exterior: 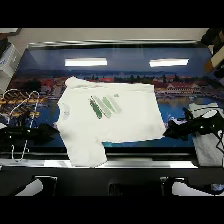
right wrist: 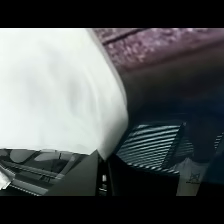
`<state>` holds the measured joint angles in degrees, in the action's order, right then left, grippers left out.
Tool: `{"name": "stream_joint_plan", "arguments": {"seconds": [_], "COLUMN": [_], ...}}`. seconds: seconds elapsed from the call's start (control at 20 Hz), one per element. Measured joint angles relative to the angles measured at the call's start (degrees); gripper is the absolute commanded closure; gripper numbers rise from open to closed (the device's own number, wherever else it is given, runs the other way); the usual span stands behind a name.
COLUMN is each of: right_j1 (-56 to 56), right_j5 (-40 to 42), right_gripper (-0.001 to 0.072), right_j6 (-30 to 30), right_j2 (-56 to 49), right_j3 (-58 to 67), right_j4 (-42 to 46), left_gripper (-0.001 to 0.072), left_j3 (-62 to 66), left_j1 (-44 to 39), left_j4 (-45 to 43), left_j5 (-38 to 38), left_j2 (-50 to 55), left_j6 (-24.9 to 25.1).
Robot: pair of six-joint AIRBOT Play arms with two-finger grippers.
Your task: Fold the clothes and pants, and hang the long-sleeved shirts on hangers.
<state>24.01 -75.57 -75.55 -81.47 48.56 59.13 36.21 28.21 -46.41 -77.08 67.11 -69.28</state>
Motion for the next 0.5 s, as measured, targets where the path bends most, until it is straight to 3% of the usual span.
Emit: {"name": "stream_joint_plan", "arguments": {"seconds": [0.5], "right_j1": [0.0], "right_j5": [-1.1], "right_gripper": [0.0678], "right_j6": [0.4], "right_j2": [2.0], "right_j3": [0.0], "right_j4": [-2.2], "left_gripper": [0.011], "left_j3": [-11.3], "left_j1": [-2.4], "left_j4": [0.2], "left_j5": [4.3], "left_j2": [-2.6], "left_j6": [1.8]}}
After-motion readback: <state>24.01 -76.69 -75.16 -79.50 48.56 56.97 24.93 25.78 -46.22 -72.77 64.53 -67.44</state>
